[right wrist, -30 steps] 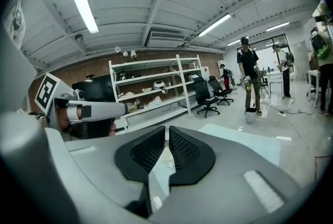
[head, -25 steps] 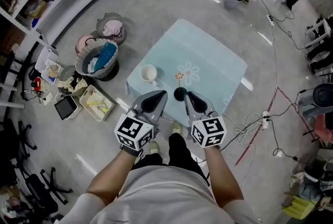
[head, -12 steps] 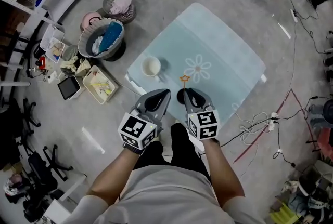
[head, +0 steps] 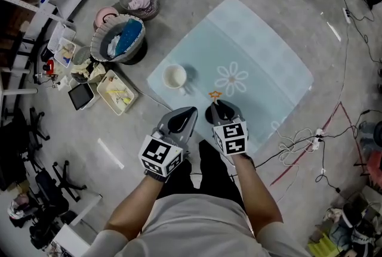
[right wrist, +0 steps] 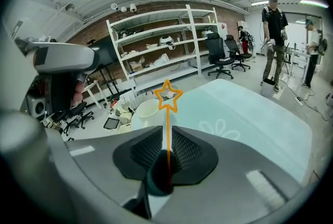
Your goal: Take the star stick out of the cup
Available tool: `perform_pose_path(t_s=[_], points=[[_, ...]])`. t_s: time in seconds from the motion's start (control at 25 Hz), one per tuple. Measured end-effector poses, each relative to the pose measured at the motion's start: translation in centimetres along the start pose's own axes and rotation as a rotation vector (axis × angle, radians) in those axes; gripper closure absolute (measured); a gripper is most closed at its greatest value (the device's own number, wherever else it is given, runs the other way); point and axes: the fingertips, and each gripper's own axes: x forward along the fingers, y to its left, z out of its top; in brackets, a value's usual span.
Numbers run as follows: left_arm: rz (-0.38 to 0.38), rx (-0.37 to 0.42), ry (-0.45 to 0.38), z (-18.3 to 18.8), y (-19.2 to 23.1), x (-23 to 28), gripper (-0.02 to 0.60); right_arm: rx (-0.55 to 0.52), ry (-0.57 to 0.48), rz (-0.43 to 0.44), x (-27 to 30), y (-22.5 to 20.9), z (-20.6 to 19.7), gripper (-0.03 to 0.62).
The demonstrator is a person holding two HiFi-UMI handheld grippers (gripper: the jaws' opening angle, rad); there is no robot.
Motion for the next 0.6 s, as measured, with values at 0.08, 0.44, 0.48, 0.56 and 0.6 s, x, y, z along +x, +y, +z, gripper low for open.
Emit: perform_pose_path(t_s=[0.08,0.44,0.48,0.56,0.6], points=[[0.005,-0.006,0.006,-0.5,0.2,-0.1,0.575,-0.006,0.010,-0.002,0.5,0.0,-0.3,0.553],[0.013,-0.008,0.024,-1.3,0.7,-0.6,0.575,-0.020,0.013,-0.033,0.9,-0.5,-0.4,0.561],[0.011,-0.008,0.024,-1.3,0.8,-0.8,0.575,-0.022,0.012,-0.035,0.8,-0.4,-0.3,0.564],[0.008,-0.011,0.021,-1.3,0.7,-1.0,0.575,-0.027,0.006,-0.041,0.4,-0.4,-0.1,0.565],[0.006,-0.014,0.018,-1.2,0.7,-1.1,0.575,-0.028,0.002,-0.045,0.1,-0.4,0.0,0.565]])
